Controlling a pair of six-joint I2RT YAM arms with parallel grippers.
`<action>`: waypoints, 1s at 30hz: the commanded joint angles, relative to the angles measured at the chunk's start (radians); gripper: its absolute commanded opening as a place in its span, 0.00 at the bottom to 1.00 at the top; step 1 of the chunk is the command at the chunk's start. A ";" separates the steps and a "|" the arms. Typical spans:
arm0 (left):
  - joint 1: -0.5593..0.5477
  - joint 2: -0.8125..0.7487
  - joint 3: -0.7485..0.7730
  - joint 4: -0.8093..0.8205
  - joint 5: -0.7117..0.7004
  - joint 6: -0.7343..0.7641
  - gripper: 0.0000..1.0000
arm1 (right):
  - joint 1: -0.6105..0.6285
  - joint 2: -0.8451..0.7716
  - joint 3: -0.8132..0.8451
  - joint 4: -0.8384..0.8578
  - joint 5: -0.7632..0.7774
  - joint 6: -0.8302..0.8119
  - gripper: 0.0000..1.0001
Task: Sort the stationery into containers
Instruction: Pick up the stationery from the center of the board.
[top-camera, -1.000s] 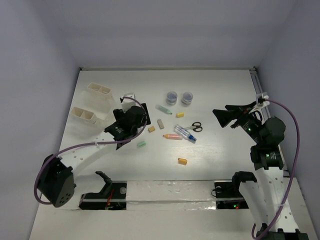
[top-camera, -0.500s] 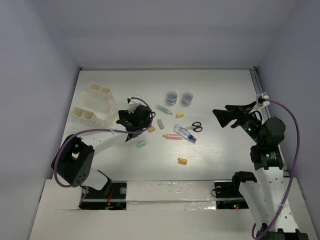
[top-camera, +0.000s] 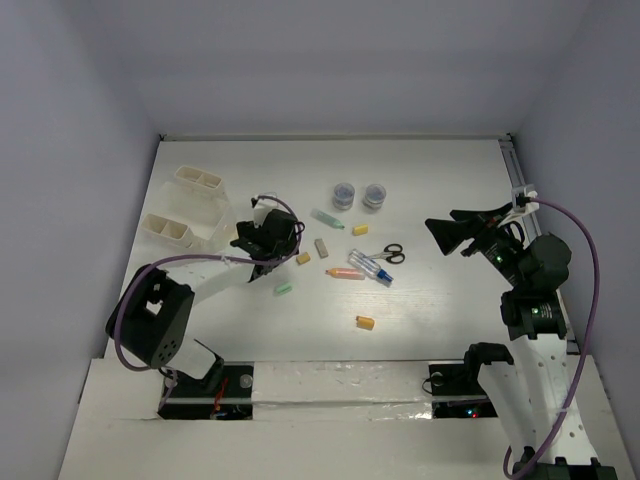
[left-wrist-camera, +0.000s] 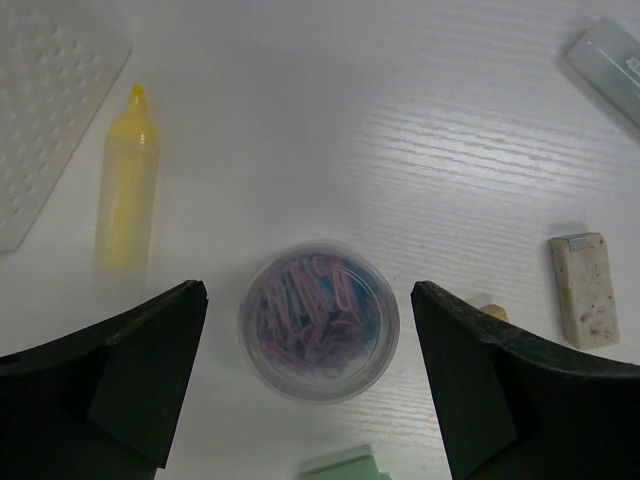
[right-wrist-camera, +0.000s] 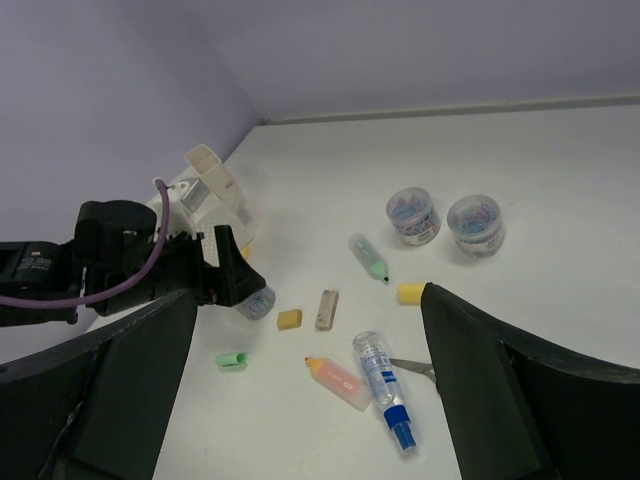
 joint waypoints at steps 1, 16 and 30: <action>0.002 -0.018 -0.018 0.021 0.013 0.000 0.81 | -0.004 -0.005 -0.006 0.036 -0.019 0.004 1.00; 0.002 -0.046 0.017 0.018 0.031 -0.009 0.38 | -0.004 -0.002 -0.008 0.037 -0.023 0.007 1.00; 0.191 -0.017 0.767 -0.355 0.128 0.092 0.35 | -0.004 -0.014 -0.001 0.019 -0.028 0.007 1.00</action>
